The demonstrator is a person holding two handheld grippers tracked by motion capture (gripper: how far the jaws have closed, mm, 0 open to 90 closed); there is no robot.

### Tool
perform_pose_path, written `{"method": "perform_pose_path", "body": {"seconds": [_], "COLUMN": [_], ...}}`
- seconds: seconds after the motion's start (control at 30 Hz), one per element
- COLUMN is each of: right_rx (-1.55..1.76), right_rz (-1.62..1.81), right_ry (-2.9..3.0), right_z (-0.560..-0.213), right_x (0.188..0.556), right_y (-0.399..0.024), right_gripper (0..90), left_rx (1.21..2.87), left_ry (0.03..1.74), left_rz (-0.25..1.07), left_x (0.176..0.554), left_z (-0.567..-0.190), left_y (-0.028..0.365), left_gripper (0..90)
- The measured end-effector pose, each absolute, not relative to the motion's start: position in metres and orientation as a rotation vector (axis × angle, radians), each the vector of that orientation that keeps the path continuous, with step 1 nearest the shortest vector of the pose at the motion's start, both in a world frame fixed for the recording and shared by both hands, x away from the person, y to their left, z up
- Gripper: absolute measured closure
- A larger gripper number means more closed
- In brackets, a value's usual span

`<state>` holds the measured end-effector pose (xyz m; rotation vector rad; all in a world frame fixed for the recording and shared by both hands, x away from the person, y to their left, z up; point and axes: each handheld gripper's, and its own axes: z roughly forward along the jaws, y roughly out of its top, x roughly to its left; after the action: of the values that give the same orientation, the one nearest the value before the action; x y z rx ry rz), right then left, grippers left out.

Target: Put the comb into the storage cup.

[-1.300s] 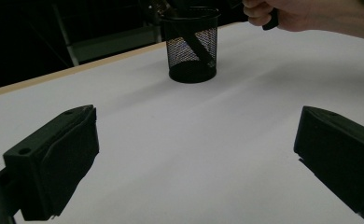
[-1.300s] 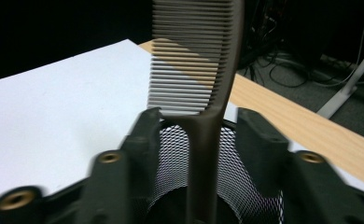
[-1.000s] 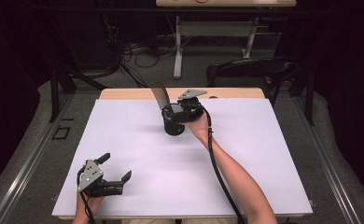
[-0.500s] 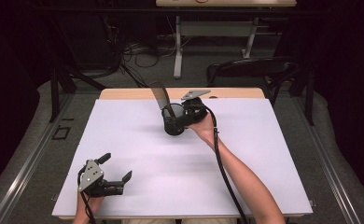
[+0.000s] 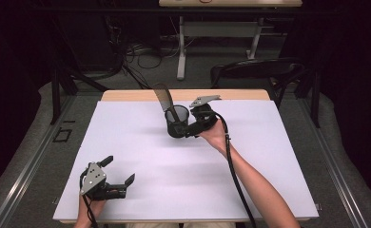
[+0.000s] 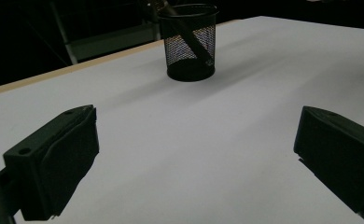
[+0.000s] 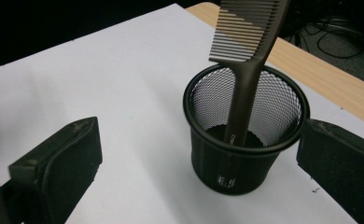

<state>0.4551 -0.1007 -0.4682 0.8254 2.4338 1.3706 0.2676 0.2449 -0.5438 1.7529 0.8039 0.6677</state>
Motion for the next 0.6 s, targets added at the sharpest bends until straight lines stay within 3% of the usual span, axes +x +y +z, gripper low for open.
{"method": "perform_pose_path", "body": {"seconds": [0.6], "right_rx": [0.807], "right_rz": [1.315], "right_ry": [2.499], "right_z": [-0.480], "right_x": [0.425], "right_y": [-0.130], "right_gripper": [0.0], "left_rx": [1.757], "left_ry": [0.804], "left_rz": [0.669], "left_x": [0.267], "left_z": [-0.545], "left_y": [0.245], "left_gripper": [0.1]}}
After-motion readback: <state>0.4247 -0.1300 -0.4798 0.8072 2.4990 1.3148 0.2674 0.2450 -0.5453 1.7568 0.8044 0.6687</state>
